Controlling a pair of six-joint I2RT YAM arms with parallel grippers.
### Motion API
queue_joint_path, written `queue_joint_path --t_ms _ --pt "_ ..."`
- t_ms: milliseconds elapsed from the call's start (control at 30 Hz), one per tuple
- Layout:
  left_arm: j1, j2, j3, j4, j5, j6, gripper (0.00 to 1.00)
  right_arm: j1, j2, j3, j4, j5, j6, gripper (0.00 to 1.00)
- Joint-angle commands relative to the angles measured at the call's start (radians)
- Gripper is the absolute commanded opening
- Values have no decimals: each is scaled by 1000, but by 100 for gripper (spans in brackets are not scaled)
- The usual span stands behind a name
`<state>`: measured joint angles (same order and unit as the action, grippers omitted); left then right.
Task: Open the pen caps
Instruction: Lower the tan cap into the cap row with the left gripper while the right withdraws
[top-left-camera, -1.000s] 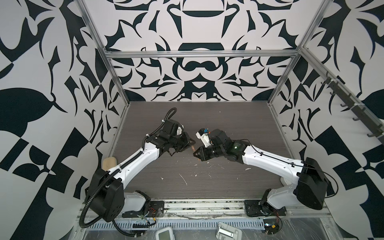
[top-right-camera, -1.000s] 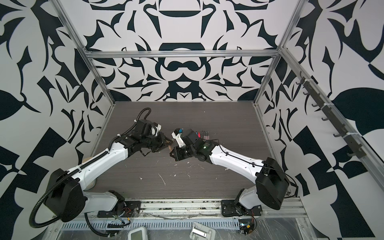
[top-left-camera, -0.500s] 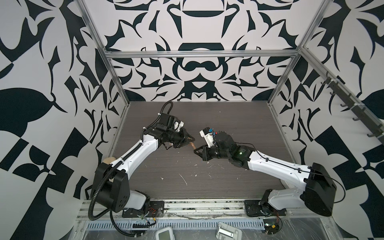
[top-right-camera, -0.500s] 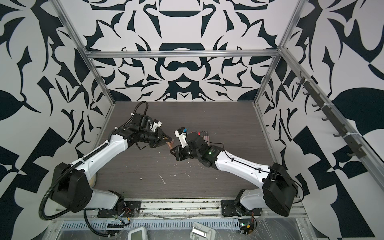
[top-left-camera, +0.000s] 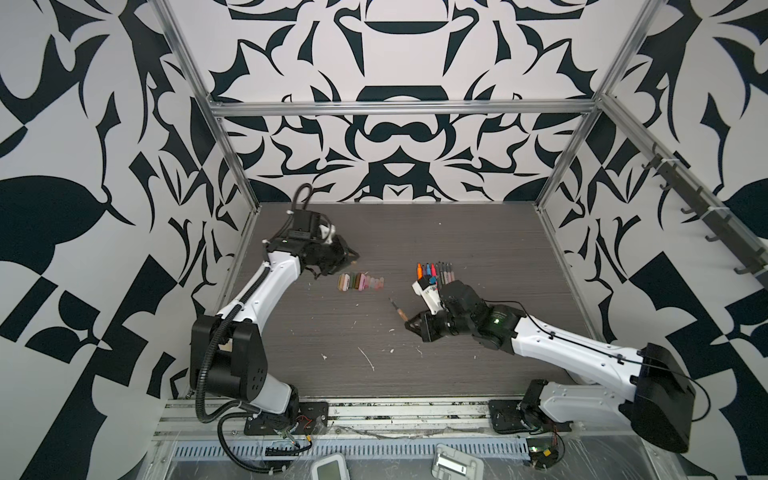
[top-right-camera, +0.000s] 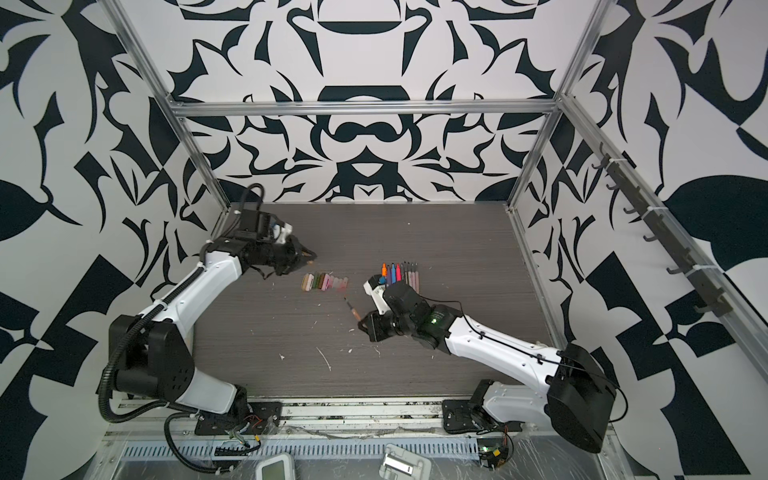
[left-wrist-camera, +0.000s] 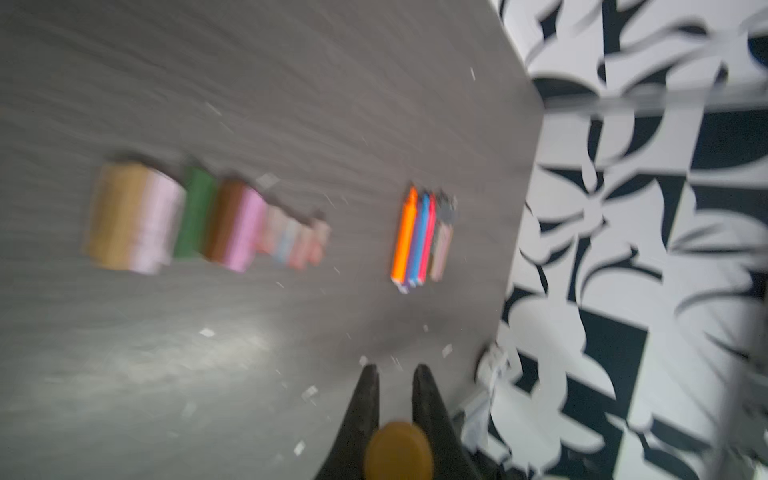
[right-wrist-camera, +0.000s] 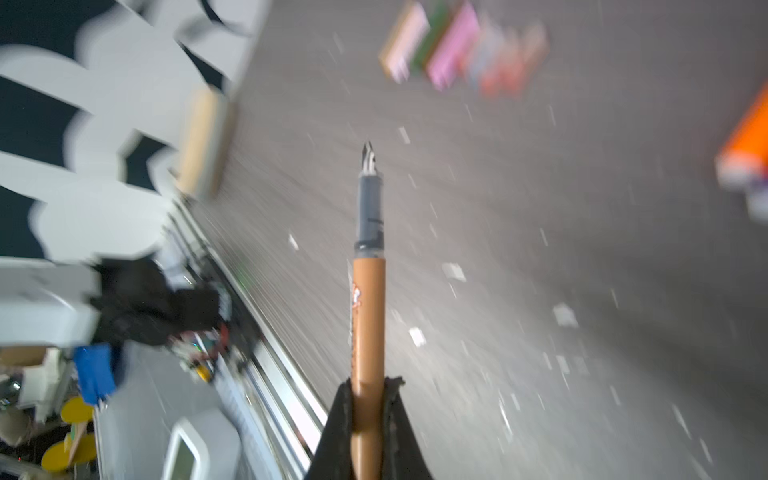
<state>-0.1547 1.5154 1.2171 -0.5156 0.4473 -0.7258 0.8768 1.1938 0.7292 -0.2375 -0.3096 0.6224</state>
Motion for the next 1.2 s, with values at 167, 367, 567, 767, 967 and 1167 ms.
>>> queue_joint_path --t_ms 167,367,567,767,967,1167 --pt "10 16 43 -50 -103 91 0 2 -53 -11 -100 -4 -7 0" --pt "10 85 105 -203 -186 193 0 1 -60 -40 -95 43 -14 0" --pt "7 142 115 -288 -343 260 0 1 -83 -80 -94 99 -13 0" --pt "-22 213 99 -274 -429 289 0 -1 -76 -79 -94 104 -17 0" --pt "-45 298 87 -222 -468 311 0 -1 -65 -71 -97 93 -22 0" --pt "-45 362 88 -193 -443 334 1 -2 -67 -77 -105 96 -21 0"
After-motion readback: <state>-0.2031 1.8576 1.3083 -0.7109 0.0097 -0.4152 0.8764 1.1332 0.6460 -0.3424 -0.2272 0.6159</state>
